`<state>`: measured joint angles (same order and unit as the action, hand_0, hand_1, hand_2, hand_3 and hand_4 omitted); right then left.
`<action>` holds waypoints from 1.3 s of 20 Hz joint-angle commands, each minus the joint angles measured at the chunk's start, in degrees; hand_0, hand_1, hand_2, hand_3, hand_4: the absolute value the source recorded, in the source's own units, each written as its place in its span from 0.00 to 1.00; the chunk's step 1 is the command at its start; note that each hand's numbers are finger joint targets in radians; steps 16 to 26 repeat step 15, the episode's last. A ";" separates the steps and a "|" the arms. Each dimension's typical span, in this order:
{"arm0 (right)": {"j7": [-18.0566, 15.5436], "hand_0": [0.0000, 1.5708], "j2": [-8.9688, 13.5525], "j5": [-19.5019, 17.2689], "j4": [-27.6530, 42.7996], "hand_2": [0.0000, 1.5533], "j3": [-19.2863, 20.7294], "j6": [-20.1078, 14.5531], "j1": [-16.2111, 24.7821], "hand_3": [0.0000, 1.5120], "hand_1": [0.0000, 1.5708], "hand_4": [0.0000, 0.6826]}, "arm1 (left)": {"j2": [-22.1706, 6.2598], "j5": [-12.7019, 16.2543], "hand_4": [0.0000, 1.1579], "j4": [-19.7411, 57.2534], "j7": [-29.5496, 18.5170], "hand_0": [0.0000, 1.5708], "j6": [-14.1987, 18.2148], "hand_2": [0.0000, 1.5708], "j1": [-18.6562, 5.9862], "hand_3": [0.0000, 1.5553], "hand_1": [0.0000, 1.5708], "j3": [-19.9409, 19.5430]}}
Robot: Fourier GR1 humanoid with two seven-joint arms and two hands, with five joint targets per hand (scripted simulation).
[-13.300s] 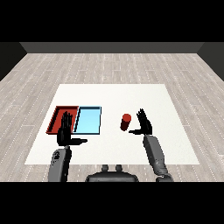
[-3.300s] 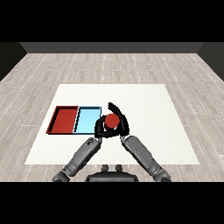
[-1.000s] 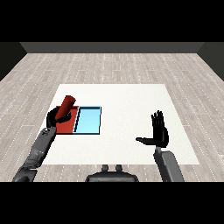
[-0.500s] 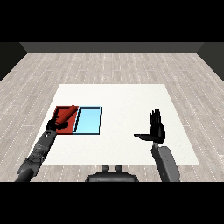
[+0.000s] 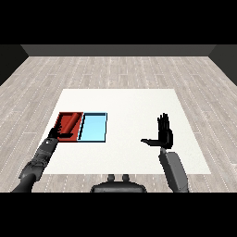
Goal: Pick the red can and put it in the red box
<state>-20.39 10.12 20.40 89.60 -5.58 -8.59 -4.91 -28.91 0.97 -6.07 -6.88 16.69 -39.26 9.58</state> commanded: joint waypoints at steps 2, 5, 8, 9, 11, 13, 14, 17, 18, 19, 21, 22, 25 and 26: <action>-1.54 0.00 -1.01 0.01 -2.13 0.00 0.13 0.52 -1.08 0.00 0.00 0.00 | 1.04 9.24 0.00 -5.25 -12.33 0.00 0.20 0.00 1.02 0.00 0.00 -9.64; -1.29 0.00 -1.62 0.86 -0.61 0.00 -0.77 1.37 0.18 0.00 0.00 0.00 | 2.36 15.83 0.00 -12.30 -22.72 0.65 -7.84 0.61 0.71 0.00 0.65 -15.58; -1.22 0.00 -0.33 0.66 0.14 0.00 -0.93 2.51 1.70 0.00 0.00 0.00 | 5.67 22.00 0.00 -18.84 -29.41 0.00 -16.24 0.00 0.06 0.00 0.00 -20.15; -0.80 0.00 -0.80 0.28 -0.83 0.00 -0.68 1.51 -0.72 0.00 0.00 0.00 | 7.50 23.12 0.00 -20.43 -31.11 0.00 -18.23 0.00 -0.50 0.00 0.00 -20.65; -1.53 0.00 0.92 -0.20 -0.65 0.00 -0.24 2.66 0.92 0.00 0.00 0.00 | 11.22 25.47 0.00 -24.50 -34.74 0.00 -21.74 0.00 1.37 0.00 0.00 -21.36; -2.69 0.00 0.77 -0.63 -1.82 0.00 -0.90 3.78 0.56 0.00 0.00 0.00 | 15.12 25.82 0.00 -28.87 -35.64 0.00 -24.69 0.00 3.52 0.00 0.00 -19.42; -2.37 0.00 2.36 -0.30 -1.05 0.00 -0.50 5.32 0.96 0.00 0.00 0.00 | 15.98 25.08 0.00 -31.26 -37.54 0.00 -25.33 0.00 7.70 0.00 0.00 -18.03; -2.96 0.00 1.70 -1.45 1.13 0.00 -1.93 4.69 2.78 0.00 0.00 0.00 | 18.41 24.19 0.00 -34.21 -38.74 0.00 -23.35 0.00 9.48 0.00 0.00 -16.50; -2.96 0.00 1.70 -1.45 1.13 0.00 -1.93 4.69 2.78 0.00 0.00 0.00 | 18.41 24.19 0.00 -34.21 -38.74 0.00 -23.35 0.00 9.48 0.00 0.00 -16.50; -2.96 0.00 1.70 -1.45 1.13 0.00 -1.93 4.69 2.78 0.00 0.00 0.00 | 18.41 24.19 0.00 -34.21 -38.74 0.00 -23.35 0.00 9.48 0.00 0.00 -16.50; -2.96 0.00 1.70 -1.45 1.13 0.00 -1.93 4.69 2.78 0.00 0.00 0.00 | 18.41 24.19 0.00 -34.21 -38.74 0.00 -23.35 0.00 9.48 0.00 0.00 -16.50; -2.96 0.00 1.70 -1.45 1.13 0.00 -1.93 4.69 2.78 0.00 0.00 0.00 | 18.41 24.19 0.00 -34.21 -38.74 0.00 -23.35 0.00 9.48 0.00 0.00 -16.50; -2.96 0.00 1.70 -1.45 1.13 0.00 -1.93 4.69 2.78 0.00 0.00 0.00 | 18.41 24.19 0.00 -34.21 -38.74 0.00 -23.35 0.00 9.48 0.00 0.00 -16.50; -2.96 0.00 1.70 -1.45 1.13 0.00 -1.93 4.69 2.78 0.00 0.00 0.00 | 18.41 24.19 0.00 -34.21 -38.74 0.00 -23.35 0.00 9.48 0.00 0.00 -16.50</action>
